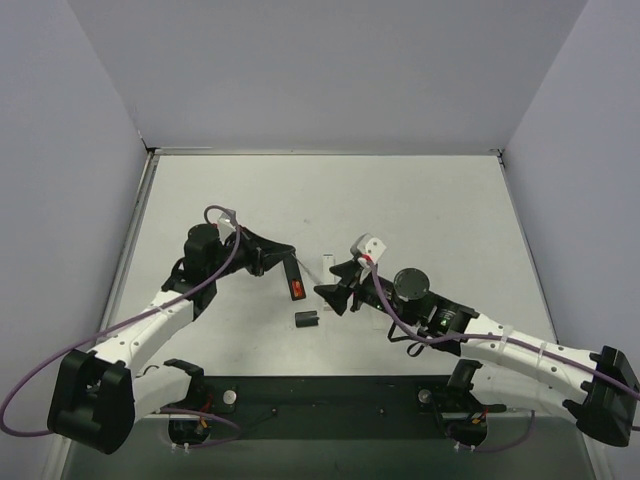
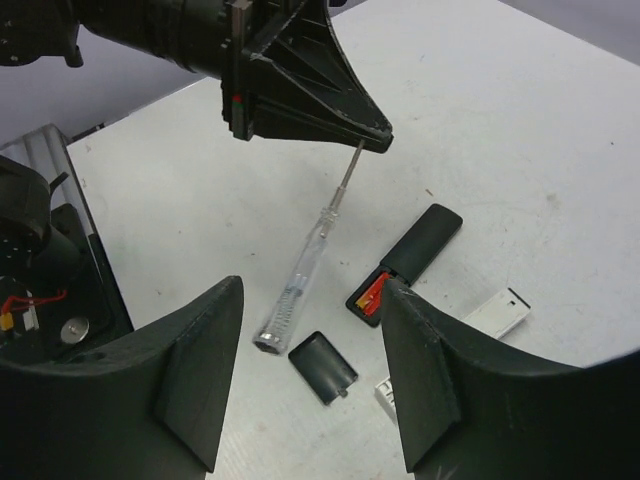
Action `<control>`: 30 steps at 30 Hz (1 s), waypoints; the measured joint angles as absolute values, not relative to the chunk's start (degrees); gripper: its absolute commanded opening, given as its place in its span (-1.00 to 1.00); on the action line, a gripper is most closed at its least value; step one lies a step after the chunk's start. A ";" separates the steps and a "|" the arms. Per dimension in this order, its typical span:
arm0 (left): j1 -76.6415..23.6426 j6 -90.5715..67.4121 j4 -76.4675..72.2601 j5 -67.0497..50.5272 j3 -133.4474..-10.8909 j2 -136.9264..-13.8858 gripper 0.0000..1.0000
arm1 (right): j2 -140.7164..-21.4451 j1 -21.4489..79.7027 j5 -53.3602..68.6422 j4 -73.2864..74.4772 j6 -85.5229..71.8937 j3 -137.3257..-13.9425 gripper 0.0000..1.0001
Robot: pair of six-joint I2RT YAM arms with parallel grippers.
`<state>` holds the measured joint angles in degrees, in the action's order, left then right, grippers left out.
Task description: Unload the batteries from the remote control
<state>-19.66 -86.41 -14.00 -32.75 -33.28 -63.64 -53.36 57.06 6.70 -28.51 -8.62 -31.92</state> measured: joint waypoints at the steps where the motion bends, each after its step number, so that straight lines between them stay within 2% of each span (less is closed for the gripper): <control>1: -19.66 -87.33 -14.02 -32.16 -32.86 -63.29 -1.00 | -53.58 57.65 6.31 -29.04 -7.22 -31.94 -0.03; 5: -19.68 -89.86 -14.13 -30.30 -32.21 -62.48 -1.00 | -55.96 60.77 5.08 -30.04 -3.36 -32.93 -0.12; 9: -19.66 -90.89 -14.41 -29.15 -31.35 -61.34 -1.00 | -58.08 63.16 2.52 -30.70 -0.51 -33.80 -0.36; 14: -19.68 -91.96 -14.76 -28.86 -30.33 -61.14 -1.00 | -58.41 64.75 -2.02 -31.35 1.48 -33.93 -0.52; 17: -19.66 -92.68 -15.00 -28.58 -29.61 -60.73 -1.00 | -58.52 65.39 -4.01 -31.99 2.11 -33.93 -0.76; 18: -19.62 -92.82 -15.07 -28.29 -29.45 -60.58 -1.00 | -58.65 65.45 -5.06 -32.01 2.50 -33.95 -0.97; 21: -19.33 -92.97 -15.25 -27.35 -29.15 -60.29 -1.00 | -59.16 65.32 -8.93 -32.18 3.51 -33.95 -1.00; 22: -19.35 -92.99 -15.29 -27.18 -29.12 -60.27 -0.56 | -59.27 65.39 -9.52 -32.36 3.53 -33.95 -1.00; 25: -19.35 -92.64 -15.33 -27.20 -29.04 -59.83 0.12 | -59.33 65.89 -10.50 -32.47 4.23 -33.98 -1.00; 28: -19.40 -90.21 -14.83 -27.35 -29.04 -59.07 0.42 | -59.31 66.08 -10.74 -31.86 6.02 -34.30 -1.00; 30: -19.33 -86.59 -12.45 -27.33 -29.34 -58.52 0.46 | -58.87 65.91 -10.59 -30.50 7.97 -34.65 -1.00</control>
<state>-19.33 -86.59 -12.45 -27.33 -29.34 -58.52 -58.87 65.91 -10.59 -30.50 7.97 -34.65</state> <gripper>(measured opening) 0.685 0.122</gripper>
